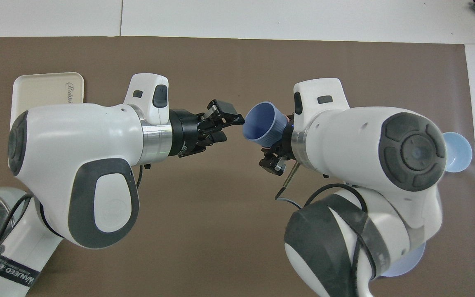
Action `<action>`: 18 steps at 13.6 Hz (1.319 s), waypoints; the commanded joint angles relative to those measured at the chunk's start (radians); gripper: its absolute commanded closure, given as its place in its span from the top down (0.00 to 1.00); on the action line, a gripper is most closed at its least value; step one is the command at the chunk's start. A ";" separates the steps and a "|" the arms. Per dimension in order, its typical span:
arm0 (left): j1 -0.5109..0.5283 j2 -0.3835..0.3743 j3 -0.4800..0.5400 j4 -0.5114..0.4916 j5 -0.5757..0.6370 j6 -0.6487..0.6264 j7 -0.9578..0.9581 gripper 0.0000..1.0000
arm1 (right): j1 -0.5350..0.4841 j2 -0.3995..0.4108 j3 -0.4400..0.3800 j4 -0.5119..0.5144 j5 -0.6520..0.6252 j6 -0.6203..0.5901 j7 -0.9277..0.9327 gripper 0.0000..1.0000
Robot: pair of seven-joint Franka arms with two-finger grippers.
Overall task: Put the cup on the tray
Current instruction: 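Grasp the blue cup with the left gripper while the right gripper holds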
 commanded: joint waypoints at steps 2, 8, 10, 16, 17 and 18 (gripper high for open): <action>-0.041 -0.005 0.014 0.002 -0.031 0.015 -0.010 0.58 | 0.005 0.009 -0.005 0.015 -0.034 -0.006 0.027 0.00; -0.073 -0.008 0.014 -0.004 -0.025 0.006 -0.007 0.00 | 0.003 0.009 -0.003 0.010 -0.034 -0.003 0.027 0.00; -0.073 -0.010 0.014 -0.009 -0.023 0.005 -0.004 0.00 | 0.003 0.009 -0.005 0.010 -0.034 -0.003 0.027 0.00; -0.024 0.014 0.024 0.066 -0.014 -0.041 -0.011 0.00 | 0.003 0.007 -0.005 0.009 -0.034 -0.003 0.027 0.00; 0.025 0.021 0.025 0.112 0.000 -0.092 -0.011 0.00 | 0.003 0.007 -0.005 0.009 -0.034 -0.003 0.027 0.00; 0.072 0.022 0.025 0.164 0.048 -0.160 -0.011 0.00 | 0.000 0.007 -0.005 0.007 -0.034 -0.003 0.028 0.00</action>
